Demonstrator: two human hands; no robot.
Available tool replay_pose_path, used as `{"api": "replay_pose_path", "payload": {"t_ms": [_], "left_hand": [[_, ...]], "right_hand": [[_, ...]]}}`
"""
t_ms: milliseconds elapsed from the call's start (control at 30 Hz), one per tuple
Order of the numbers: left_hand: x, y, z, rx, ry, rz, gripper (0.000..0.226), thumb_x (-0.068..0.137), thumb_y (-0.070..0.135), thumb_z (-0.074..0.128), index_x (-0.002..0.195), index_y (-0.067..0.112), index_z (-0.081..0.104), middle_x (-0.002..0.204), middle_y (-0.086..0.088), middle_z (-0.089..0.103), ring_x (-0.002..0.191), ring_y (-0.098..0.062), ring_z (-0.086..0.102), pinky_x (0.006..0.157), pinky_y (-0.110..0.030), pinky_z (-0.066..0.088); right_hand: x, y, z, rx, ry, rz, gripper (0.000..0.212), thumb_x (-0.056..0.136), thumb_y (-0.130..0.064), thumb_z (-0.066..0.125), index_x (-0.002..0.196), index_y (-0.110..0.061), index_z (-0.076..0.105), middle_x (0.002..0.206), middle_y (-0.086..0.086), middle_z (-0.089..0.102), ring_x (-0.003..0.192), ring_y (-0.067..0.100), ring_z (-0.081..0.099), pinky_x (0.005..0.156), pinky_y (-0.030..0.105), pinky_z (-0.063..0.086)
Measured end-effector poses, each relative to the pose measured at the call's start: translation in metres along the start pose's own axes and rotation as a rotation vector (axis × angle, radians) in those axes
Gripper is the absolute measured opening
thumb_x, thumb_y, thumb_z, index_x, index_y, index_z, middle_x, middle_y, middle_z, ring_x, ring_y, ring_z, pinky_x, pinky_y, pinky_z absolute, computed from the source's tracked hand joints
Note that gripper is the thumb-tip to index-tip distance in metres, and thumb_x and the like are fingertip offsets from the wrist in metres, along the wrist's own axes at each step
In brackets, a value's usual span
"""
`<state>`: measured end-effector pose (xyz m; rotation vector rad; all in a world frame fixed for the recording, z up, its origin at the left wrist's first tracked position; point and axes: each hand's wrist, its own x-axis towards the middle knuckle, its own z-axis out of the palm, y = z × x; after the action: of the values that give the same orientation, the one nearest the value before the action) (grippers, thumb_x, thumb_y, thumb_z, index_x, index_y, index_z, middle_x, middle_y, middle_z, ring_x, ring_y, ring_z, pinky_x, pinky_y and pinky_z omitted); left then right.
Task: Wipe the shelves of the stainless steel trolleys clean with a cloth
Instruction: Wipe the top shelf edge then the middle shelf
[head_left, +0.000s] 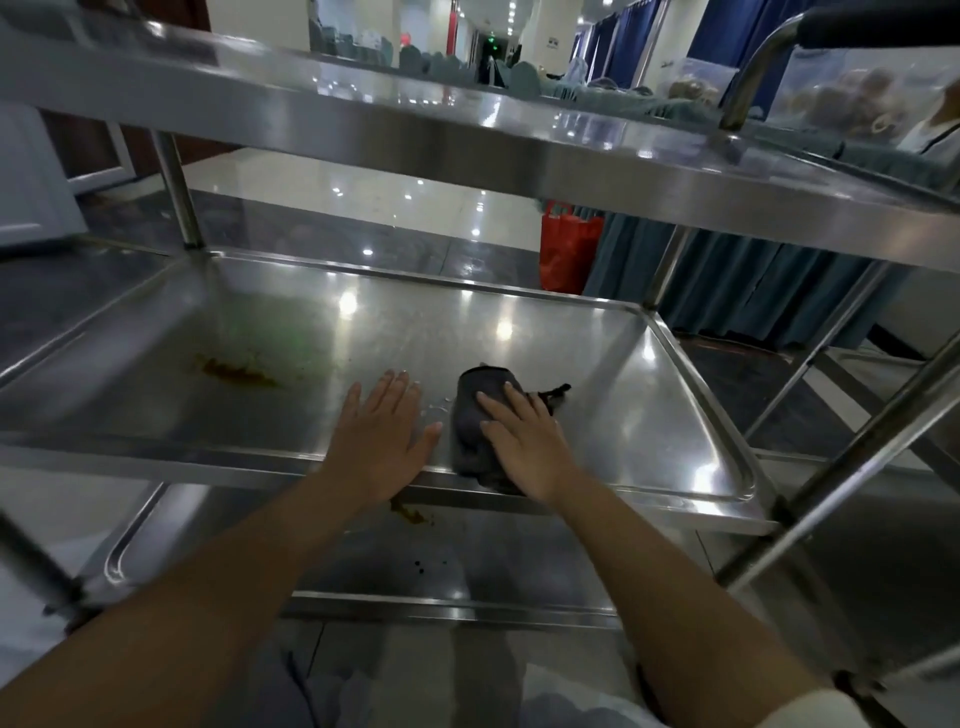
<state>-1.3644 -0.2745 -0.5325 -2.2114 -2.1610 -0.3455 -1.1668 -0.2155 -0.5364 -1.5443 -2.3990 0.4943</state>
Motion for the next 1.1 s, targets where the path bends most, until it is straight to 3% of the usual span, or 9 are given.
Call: {"api": "replay_pose_path", "payload": {"t_ms": [167,267,333,533,733,833,900,1000,1100], "left_hand": [[-0.011,-0.058,-0.018,0.099,0.022,0.032,0.068,0.097,0.056,0.015,0.153,0.017,0.011,0.162,-0.002,0.002,0.148,-0.017,-0.007,0.118,-0.047,-0.003],[-0.021,-0.116,-0.027,0.117,0.126,-0.086,0.08,0.09,0.06,0.013,0.146,0.007,0.034,0.156,-0.013,0.026,0.146,-0.026,0.018,0.117,-0.054,0.008],[-0.028,-0.137,-0.028,0.056,0.112,-0.193,0.085,0.085,0.062,0.013,0.143,0.006,0.04,0.153,-0.013,0.033,0.145,-0.027,0.022,0.116,-0.055,0.01],[-0.03,-0.142,-0.013,0.031,0.089,-0.229,0.1,0.079,0.071,-0.015,0.149,0.012,0.025,0.158,-0.006,0.023,0.148,-0.02,0.01,0.118,-0.053,0.001],[-0.032,-0.141,-0.015,-0.051,0.163,-0.262,0.078,0.09,0.058,0.0,0.15,0.014,0.024,0.159,-0.003,0.021,0.148,-0.017,0.006,0.119,-0.048,0.0],[-0.033,-0.14,-0.018,-0.121,0.172,-0.24,0.066,0.096,0.055,0.01,0.15,0.02,0.027,0.159,0.0,0.023,0.148,-0.015,0.006,0.119,-0.049,-0.001],[-0.034,-0.139,-0.023,-0.146,0.155,-0.221,0.065,0.095,0.059,0.015,0.149,0.024,0.029,0.158,0.002,0.024,0.148,-0.015,0.006,0.118,-0.049,-0.002],[-0.032,-0.133,-0.03,-0.174,0.128,-0.172,0.057,0.098,0.054,0.031,0.148,0.025,0.033,0.159,0.002,0.022,0.148,-0.014,0.008,0.119,-0.046,0.0],[-0.024,-0.102,-0.035,-0.262,0.063,-0.06,0.061,0.098,0.052,0.032,0.15,0.021,0.027,0.161,0.001,0.016,0.147,-0.014,0.009,0.118,-0.037,0.004]], "right_hand": [[-0.028,0.043,-0.02,-0.078,0.094,0.106,0.052,0.092,-0.061,0.031,0.142,-0.054,0.018,0.159,-0.013,0.008,0.146,0.017,0.009,0.113,0.058,0.013],[-0.026,0.04,-0.02,-0.093,0.159,0.176,0.057,0.093,-0.057,0.037,0.146,-0.041,0.025,0.159,0.0,0.014,0.145,0.026,0.012,0.115,0.051,0.015],[-0.015,0.018,-0.012,-0.124,0.132,0.194,0.059,0.095,-0.055,0.035,0.148,-0.034,0.022,0.16,0.005,0.01,0.146,0.029,0.007,0.117,0.048,0.009],[0.015,-0.089,0.035,-0.06,0.048,0.03,0.061,0.094,-0.06,0.027,0.15,-0.037,0.012,0.161,-0.001,-0.003,0.145,0.031,-0.006,0.118,0.05,0.001],[0.043,-0.179,0.077,-0.12,-0.018,-0.059,0.057,0.095,-0.059,0.015,0.149,-0.04,0.011,0.161,-0.002,-0.004,0.146,0.031,-0.006,0.113,0.06,-0.005],[0.038,-0.159,0.062,-0.074,-0.072,-0.166,0.051,0.098,-0.055,0.009,0.148,-0.043,0.012,0.16,-0.009,-0.002,0.147,0.022,-0.003,0.108,0.046,-0.021],[0.026,-0.13,0.046,0.015,-0.041,-0.116,0.059,0.091,-0.065,0.001,0.146,-0.047,0.013,0.16,-0.01,0.005,0.147,0.017,0.007,0.111,0.05,-0.015],[0.006,-0.083,0.028,-0.109,0.054,-0.035,0.073,0.083,-0.066,-0.004,0.149,-0.04,0.014,0.16,-0.004,0.011,0.146,0.02,0.011,0.115,0.053,-0.002],[0.001,-0.07,0.027,-0.133,0.125,-0.04,0.062,0.094,-0.057,0.003,0.15,-0.032,0.015,0.16,0.0,0.012,0.147,0.021,0.006,0.118,0.052,0.003]]}}
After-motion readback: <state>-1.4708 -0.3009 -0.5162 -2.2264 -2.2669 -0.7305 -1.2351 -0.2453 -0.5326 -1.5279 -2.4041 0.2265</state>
